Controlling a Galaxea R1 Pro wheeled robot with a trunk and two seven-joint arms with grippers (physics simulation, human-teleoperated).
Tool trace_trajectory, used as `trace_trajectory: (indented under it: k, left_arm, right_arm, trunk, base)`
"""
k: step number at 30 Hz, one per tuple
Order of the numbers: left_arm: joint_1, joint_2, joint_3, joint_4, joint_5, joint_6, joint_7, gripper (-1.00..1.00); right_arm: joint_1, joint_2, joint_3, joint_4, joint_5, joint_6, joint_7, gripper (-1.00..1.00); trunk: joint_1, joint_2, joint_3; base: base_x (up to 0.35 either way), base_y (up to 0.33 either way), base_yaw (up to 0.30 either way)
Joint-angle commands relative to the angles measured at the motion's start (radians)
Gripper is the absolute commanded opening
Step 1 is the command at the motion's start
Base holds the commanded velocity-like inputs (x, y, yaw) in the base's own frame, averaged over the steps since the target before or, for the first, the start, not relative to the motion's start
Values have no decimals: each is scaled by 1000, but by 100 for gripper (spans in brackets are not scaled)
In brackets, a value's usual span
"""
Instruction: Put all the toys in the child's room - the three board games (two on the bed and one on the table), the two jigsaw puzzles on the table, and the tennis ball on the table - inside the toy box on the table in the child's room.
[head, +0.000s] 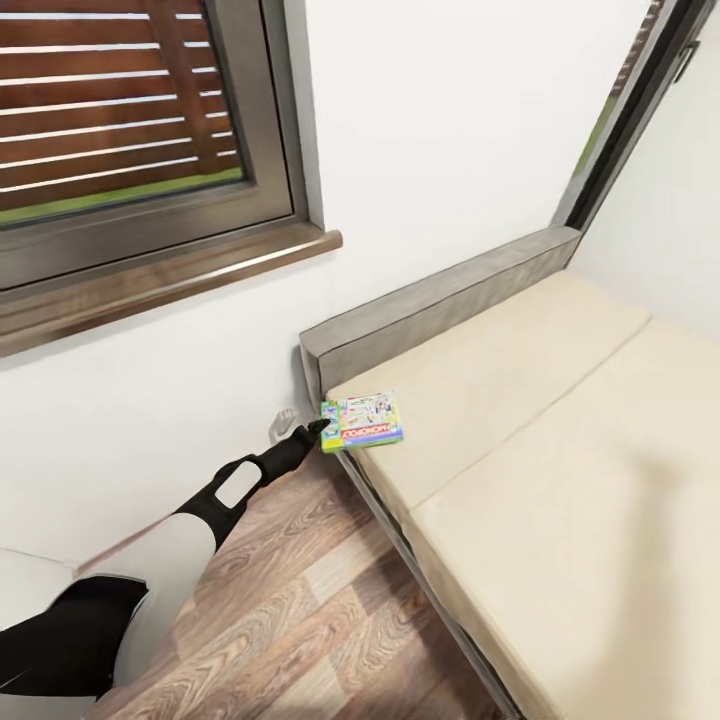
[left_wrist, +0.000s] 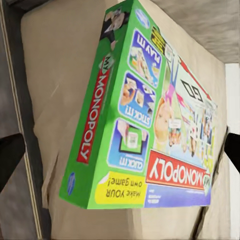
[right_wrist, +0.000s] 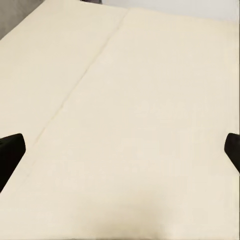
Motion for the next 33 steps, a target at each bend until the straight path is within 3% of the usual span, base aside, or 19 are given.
trace_trajectory:
  k: [1,11,33]
  left_arm:
    - [0,0,-4,0,8,4,-1,100]
    - [0,0,-5,9,8,4,-2,100]
    - [1,1,-1,11,11,3,-6,100]
  right_arm:
    - [-1,0,-2,0,1,6,4,100]
    - [-1,0,-2,0,1,5,4,100]
    - [-1,0,-2,0,1,4,4,100]
  trunk:
    - [0,0,-1]
    - [0,0,-1]
    - [0,0,-1]
  base:
    - [0,0,-244]
    - [0,0,-123]
    - [0,0,-16]
